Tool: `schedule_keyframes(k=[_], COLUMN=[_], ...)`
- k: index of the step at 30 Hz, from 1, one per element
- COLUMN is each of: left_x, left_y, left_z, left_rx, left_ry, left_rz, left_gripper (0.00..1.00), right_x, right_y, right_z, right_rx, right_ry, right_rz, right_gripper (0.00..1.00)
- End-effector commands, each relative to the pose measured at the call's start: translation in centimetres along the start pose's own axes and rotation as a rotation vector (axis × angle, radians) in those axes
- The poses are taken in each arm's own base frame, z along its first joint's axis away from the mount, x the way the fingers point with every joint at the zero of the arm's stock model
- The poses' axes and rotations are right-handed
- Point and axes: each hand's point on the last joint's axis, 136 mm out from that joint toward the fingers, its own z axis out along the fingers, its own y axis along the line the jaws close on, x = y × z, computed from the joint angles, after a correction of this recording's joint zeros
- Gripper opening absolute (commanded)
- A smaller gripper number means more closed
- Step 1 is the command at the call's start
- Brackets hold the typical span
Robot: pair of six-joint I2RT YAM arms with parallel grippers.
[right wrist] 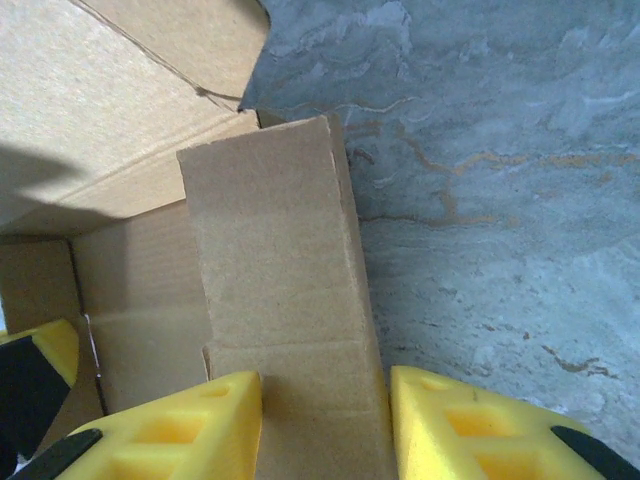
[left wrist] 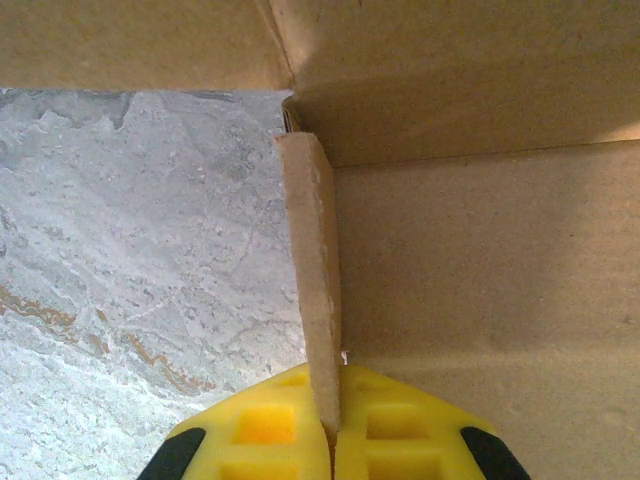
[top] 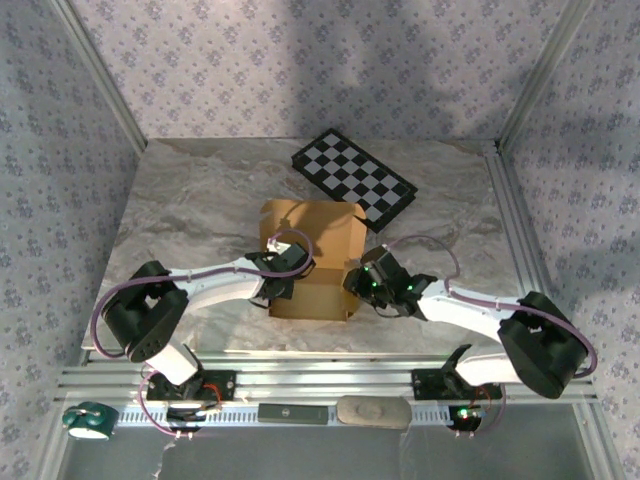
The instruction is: Fold the paper box
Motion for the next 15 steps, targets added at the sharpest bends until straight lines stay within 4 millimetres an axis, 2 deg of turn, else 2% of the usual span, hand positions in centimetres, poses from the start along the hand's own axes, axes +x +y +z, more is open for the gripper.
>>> schedule_keyframes(k=[1, 11, 15], left_x=[-0.41, -0.57, -0.65], left_y=[0.18, 0.02, -0.04], left_z=[0.09, 0.06, 0.05], left_rx=[-0.012, -0.009, -0.008], left_ry=[-0.001, -0.004, -0.006], left_rz=[0.010, 0.013, 0.014], left_gripper=[0.00, 0.00, 0.00], right_x=[0.57, 1.03, 0.92], right_y=[0.30, -0.15, -0.30], right_z=[0.14, 0.19, -0.09], right_rx=[0.029, 0.159, 0.175], right_ry=[0.036, 0.070, 0.055], right_rz=[-0.052, -0.149, -0.163], right_gripper=[0.41, 0.39, 0.47])
